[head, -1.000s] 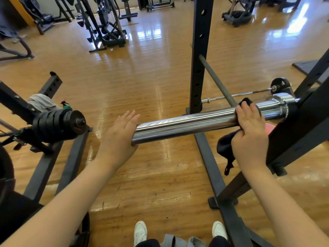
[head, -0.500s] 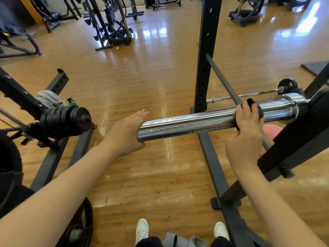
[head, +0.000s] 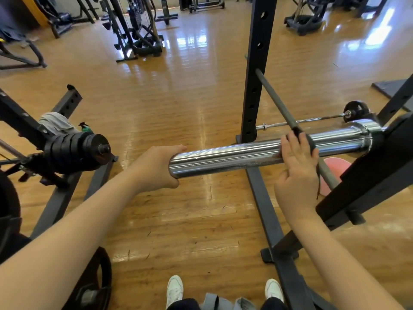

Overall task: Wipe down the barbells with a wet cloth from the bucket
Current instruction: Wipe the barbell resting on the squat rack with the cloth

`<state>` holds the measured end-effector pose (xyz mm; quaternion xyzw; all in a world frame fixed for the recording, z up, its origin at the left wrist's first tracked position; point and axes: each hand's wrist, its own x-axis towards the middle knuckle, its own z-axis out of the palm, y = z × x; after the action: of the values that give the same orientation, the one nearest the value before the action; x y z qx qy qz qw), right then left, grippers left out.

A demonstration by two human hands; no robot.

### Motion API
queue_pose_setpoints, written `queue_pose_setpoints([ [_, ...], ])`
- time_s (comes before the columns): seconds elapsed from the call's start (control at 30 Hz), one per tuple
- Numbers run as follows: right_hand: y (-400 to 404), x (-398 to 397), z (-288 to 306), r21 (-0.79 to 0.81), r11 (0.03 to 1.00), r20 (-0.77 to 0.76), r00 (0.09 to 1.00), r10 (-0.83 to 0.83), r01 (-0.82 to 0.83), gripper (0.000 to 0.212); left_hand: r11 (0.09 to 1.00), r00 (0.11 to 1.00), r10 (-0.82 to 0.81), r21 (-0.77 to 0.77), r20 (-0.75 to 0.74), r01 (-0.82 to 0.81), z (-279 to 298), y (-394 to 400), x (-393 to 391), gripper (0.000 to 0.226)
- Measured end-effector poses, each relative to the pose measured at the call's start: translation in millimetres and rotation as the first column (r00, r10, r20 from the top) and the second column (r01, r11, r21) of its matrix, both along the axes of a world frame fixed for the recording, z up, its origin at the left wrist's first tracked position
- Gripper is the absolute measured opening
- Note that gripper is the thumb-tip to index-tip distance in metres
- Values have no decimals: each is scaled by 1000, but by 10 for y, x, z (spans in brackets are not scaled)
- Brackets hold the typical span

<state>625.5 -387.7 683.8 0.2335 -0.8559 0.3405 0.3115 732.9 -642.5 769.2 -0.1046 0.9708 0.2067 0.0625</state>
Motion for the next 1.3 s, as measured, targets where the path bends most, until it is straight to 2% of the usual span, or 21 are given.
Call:
queue_pose_setpoints([
  [0.1,193,-25,-65,83,993,-77,993,89,-83,53,997,995,-39,69,92,32,56,-44,-40,62],
  [0.23,306,-141,4,-16,1000,23,1000,-16,17,56,999,997,-31,39,71,28,61,-26,-33,66],
  [0.3,213,-123,45,-50,996,82,994,-69,74,60,997,1000,-20,-80,14,21,26,-8,37,82],
  [0.33,167,-93,43,-46,996,83,994,-72,76,62,978,995,-48,-208,-83,30,-7,11,82,90],
  [0.4,135,-32,-38,-12,1000,21,1000,-20,20,60,872,948,-200,-486,-249,57,-136,31,169,96],
  [0.47,194,1,-136,28,999,-50,998,48,-46,55,836,920,-228,-549,-320,16,-259,59,197,95],
  [0.63,192,-74,-56,-15,1000,-40,999,17,-18,56,917,894,-178,-399,-411,-2,-319,82,128,75],
  [0.77,63,2,-68,36,998,-68,996,60,-57,57,976,963,-79,-217,-259,22,-183,21,75,75],
  [0.83,178,-6,-111,101,988,-108,986,124,-113,57,988,985,-65,-150,-157,41,-118,-11,38,75],
  [0.9,305,-70,-107,110,989,-107,989,106,-94,56,993,990,-67,-106,-123,54,-80,-21,21,73],
  [1.03,167,-75,3,3,1000,7,1000,-23,23,59,995,990,-59,-84,-128,49,-95,-23,18,73],
  [1.2,166,35,5,145,984,-56,992,114,-105,56,995,990,-60,-90,-128,49,-122,-39,10,74],
  [1.3,346,-134,105,96,995,19,999,31,-33,55,996,989,-61,-80,-134,50,-122,-43,14,72],
])
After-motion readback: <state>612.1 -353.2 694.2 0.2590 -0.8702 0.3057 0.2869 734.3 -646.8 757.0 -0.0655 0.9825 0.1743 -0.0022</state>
